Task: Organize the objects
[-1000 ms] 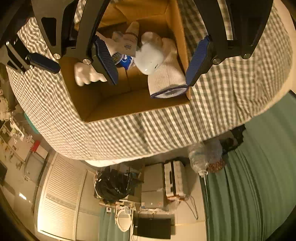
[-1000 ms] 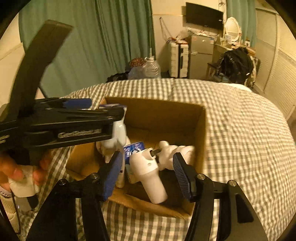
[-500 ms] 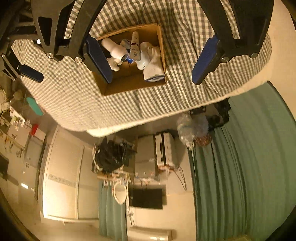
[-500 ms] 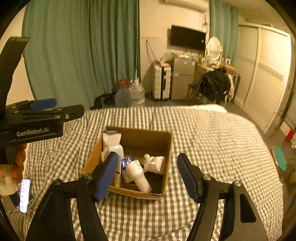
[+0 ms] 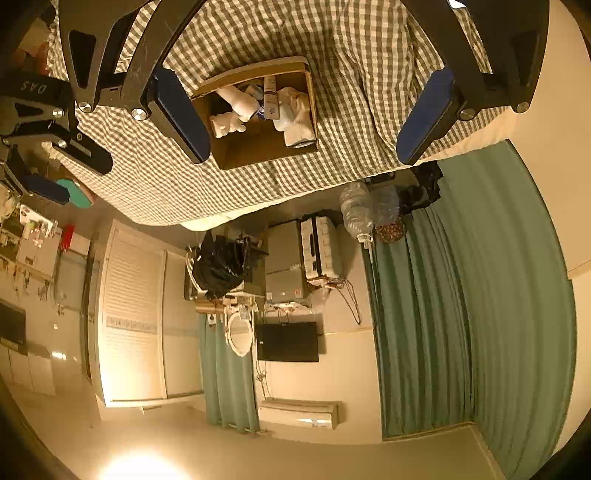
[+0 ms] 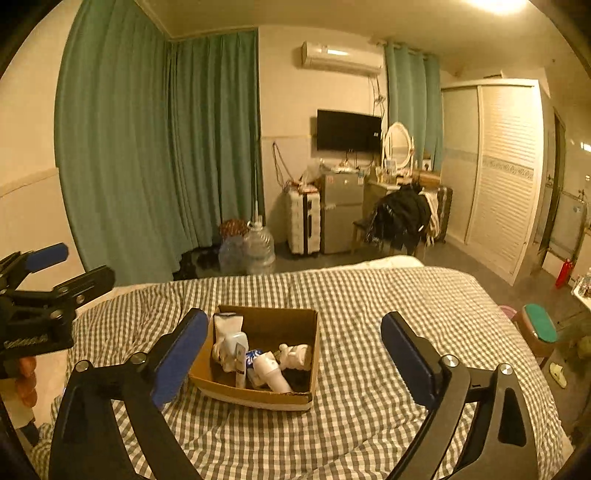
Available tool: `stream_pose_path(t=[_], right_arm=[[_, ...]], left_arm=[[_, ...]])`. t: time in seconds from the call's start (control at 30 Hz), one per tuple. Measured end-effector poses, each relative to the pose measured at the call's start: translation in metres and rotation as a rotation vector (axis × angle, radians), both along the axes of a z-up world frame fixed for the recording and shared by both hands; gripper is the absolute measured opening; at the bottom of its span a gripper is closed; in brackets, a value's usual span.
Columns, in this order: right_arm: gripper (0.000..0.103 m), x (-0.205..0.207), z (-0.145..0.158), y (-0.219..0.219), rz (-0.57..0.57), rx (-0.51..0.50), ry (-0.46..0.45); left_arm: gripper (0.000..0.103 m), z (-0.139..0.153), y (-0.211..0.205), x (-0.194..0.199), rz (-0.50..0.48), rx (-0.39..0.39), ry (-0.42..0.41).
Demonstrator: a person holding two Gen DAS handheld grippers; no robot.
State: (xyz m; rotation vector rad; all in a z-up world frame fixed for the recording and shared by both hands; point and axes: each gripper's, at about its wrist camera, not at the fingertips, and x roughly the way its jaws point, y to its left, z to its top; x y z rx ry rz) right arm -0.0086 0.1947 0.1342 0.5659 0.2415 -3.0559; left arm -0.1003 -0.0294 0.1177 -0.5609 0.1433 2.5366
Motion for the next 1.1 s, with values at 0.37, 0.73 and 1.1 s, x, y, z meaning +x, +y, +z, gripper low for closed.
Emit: stream_pose_path(t=[0.37, 0.73, 1.1], right_arm=[[0.101, 0.014, -0.042, 0.015, -0.027, 0.017, 0.079], [0.101, 0.001, -0.126, 0.021, -0.073, 0.046, 0.106], [0.101, -0.005, -0.143, 0.035, -0.076, -0.007, 0.062]], left_arm=[[0.103, -0.073, -0.002, 0.016, 0.049, 0.059, -0.028], [0.103, -0.136, 0.002, 0.025, 0.158, 0.036, 0.011], [0.103, -0.162, 0.007, 0.02, 0.136, 0.011, -0.052]])
